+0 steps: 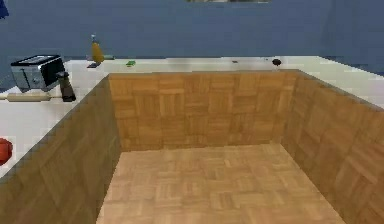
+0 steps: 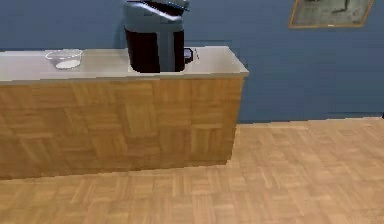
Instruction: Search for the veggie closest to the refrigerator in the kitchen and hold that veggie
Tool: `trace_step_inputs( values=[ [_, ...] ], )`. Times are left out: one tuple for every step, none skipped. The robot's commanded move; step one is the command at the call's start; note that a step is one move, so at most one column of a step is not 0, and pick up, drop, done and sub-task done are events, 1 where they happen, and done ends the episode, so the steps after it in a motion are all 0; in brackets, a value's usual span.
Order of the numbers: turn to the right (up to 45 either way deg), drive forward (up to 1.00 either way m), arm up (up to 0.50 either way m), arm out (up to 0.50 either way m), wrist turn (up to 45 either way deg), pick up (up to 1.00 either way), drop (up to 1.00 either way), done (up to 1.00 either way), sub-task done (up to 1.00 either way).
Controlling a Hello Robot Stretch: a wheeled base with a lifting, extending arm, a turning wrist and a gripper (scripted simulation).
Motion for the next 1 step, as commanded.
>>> trace_step_inputs(
  values=[
    [0.0,0.20,0.00,0.00,0.0,0.00,0.00,0.00,0.00]
  ],
)
